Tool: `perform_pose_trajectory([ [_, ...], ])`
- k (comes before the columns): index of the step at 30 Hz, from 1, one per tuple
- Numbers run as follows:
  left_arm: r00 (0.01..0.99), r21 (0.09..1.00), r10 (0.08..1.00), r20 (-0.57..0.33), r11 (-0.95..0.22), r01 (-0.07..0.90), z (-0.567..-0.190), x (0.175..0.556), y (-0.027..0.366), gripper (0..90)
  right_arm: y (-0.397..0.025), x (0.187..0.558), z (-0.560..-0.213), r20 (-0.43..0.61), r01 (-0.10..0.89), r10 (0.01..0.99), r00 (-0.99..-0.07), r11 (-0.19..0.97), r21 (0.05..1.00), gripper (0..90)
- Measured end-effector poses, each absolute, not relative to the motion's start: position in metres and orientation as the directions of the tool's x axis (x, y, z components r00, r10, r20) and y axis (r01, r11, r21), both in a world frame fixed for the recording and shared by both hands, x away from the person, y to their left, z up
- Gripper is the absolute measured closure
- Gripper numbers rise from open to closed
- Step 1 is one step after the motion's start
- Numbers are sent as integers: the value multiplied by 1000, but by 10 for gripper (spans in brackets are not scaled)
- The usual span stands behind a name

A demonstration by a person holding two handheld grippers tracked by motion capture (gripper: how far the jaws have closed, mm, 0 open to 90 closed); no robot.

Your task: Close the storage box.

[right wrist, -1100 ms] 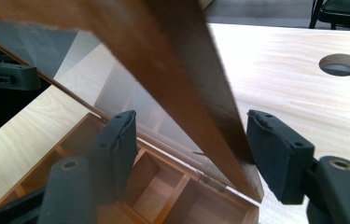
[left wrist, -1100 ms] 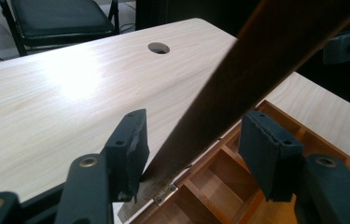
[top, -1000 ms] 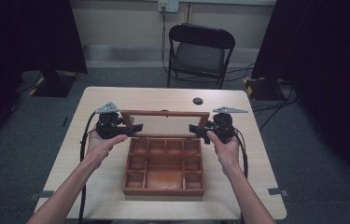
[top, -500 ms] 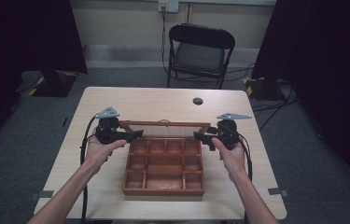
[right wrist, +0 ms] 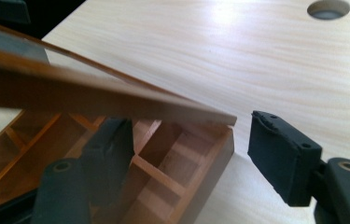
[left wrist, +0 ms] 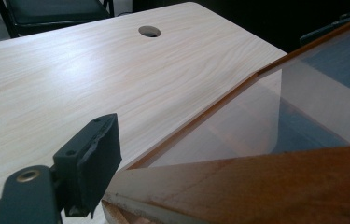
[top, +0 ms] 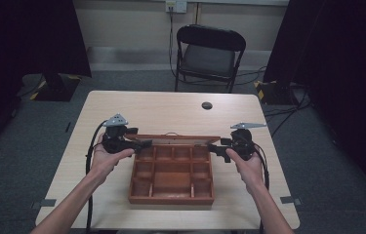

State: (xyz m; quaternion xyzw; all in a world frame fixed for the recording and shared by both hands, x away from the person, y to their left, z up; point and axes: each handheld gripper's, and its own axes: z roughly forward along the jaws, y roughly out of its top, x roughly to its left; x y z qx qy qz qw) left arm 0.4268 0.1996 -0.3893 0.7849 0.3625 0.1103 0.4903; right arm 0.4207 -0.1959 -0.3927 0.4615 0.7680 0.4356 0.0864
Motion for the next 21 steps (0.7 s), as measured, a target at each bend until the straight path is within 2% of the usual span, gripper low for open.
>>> perform_pose_trajectory([
  [8,711,852,679,-185,-250,460,-389,426,199,170,-206,421,-391,254,636,806,-534,186,749,318],
  [16,710,854,681,-181,-249,457,-388,425,200,173,-206,424,-389,205,644,827,-524,227,731,344],
  [21,714,851,678,-174,-262,456,-388,425,200,171,-211,427,-384,238,654,841,-487,170,737,344],
])
